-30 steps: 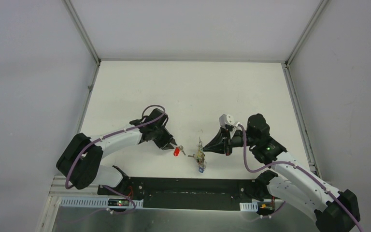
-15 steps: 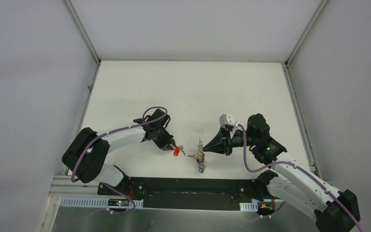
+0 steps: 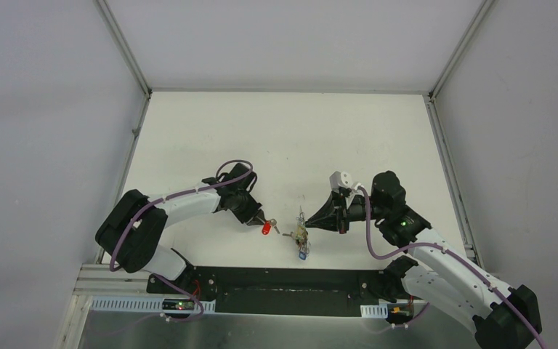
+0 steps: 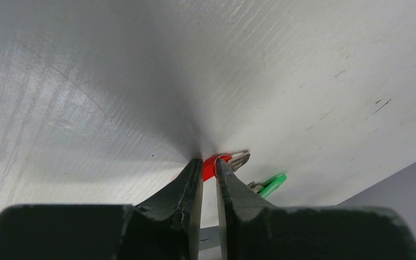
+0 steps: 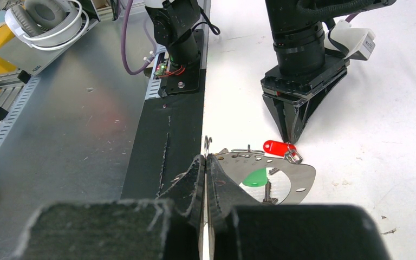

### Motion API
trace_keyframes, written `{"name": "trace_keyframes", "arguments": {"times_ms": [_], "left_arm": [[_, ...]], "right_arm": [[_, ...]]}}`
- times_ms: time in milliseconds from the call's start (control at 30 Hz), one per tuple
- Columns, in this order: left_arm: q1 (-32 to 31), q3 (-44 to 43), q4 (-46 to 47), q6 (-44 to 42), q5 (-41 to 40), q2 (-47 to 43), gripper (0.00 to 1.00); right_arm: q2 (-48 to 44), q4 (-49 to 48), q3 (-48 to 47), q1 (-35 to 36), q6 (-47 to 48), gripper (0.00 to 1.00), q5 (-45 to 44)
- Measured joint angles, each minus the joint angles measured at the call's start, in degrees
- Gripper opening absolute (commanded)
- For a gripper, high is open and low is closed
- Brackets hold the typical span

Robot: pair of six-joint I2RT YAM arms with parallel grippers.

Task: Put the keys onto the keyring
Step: Pick up the key from the center of the board.

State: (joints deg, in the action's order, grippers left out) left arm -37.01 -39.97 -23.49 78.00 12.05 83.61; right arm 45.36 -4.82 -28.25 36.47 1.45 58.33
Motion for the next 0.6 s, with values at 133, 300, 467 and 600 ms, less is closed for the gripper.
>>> {"name": "trace_keyframes", "arguments": {"times_ms": [133, 300, 467, 600], "left_arm": [[0.0, -0.2, 0.1, 0.0, 0.0, 0.1, 0.24], [0.0, -1.4, 0.3, -0.1, 0.3, 0.6, 0.21], [0.0, -2.3, 0.8, -0.6, 0.5, 0.6, 0.18], [0.0, -2.3, 0.8, -0.9, 0.9, 0.6, 0.20]], "right_arm": [[0.0, 0.0, 0.0, 0.0, 0.0, 0.00, 0.0], [0.0, 0.0, 0.0, 0.0, 0.0, 0.00, 0.0], [0.0, 0.0, 0.0, 0.0, 0.0, 0.00, 0.0], [0.0, 0.0, 0.0, 0.0, 0.0, 0.00, 0.0]]}}
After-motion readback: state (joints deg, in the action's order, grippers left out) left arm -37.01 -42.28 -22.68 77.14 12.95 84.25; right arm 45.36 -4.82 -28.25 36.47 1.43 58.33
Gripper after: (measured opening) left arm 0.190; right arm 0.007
